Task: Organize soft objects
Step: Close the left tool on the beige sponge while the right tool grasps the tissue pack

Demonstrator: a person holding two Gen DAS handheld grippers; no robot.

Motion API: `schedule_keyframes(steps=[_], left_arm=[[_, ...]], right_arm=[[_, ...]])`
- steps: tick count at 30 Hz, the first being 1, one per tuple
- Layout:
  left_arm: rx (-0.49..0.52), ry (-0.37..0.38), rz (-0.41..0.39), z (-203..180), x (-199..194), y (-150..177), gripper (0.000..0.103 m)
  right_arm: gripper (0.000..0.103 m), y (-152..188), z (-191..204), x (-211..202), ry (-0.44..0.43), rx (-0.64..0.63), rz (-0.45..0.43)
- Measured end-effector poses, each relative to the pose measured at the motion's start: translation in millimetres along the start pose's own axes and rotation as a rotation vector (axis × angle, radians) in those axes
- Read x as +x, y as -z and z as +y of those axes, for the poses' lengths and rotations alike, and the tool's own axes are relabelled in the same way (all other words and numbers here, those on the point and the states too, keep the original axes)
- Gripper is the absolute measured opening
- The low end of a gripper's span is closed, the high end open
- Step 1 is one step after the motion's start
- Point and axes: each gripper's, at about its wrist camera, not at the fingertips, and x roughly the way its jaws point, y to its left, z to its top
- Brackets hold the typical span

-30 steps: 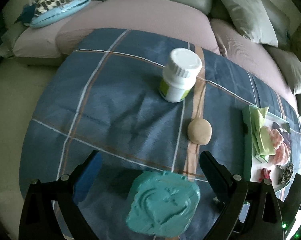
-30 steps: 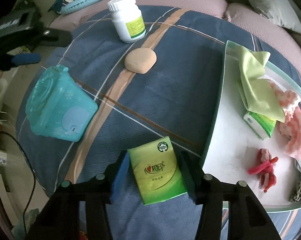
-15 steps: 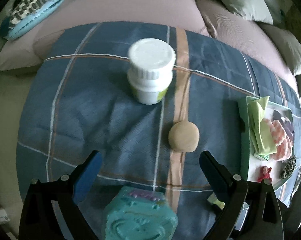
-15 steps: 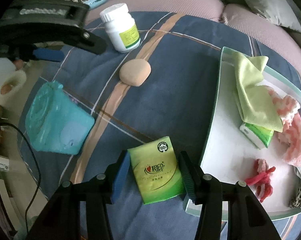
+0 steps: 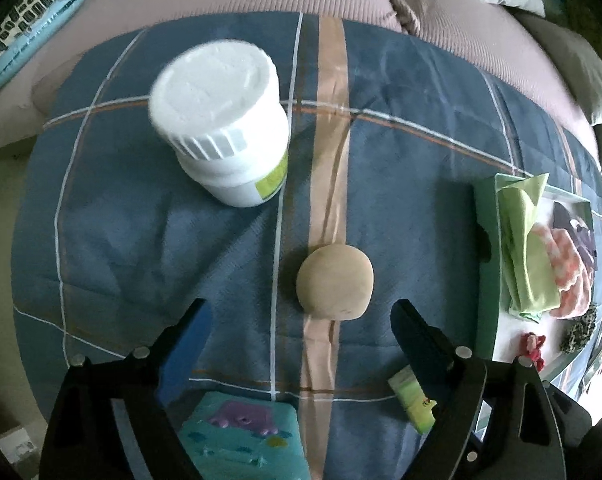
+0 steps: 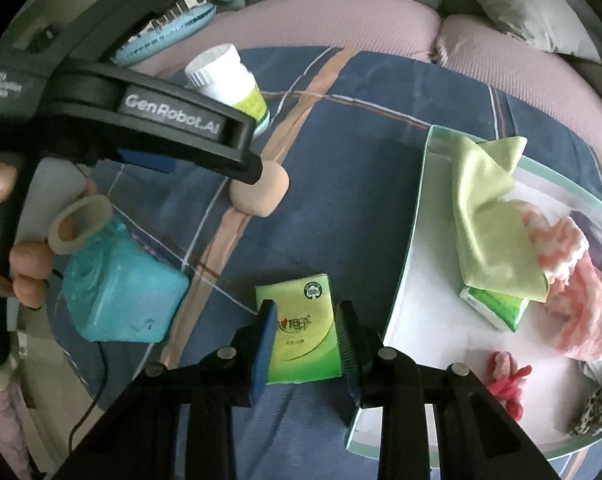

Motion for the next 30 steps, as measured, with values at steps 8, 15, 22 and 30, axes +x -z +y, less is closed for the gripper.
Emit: schedule_keyframes(steps=[8,15,22,30], left_arm=[[0.023,-0.038,0.027,-17,14,-8,0.080],[0.033,-0.038,0.072,-36,34,-20,0.077],[0.047,-0.064,0.096,-49,54,-23,0.050],[0.058,-0.054,0.090,-43,52,-15,0.049]], right_arm=[[0.042,3,-2,10,0.001,0.017,0.017],[0.051,1,-3,13,-0.005,0.021,0.015],[0.056,3,3,15,0.016,-0.008,0.031],[0.059,4,14,24,0.057,-0.071,0.052]])
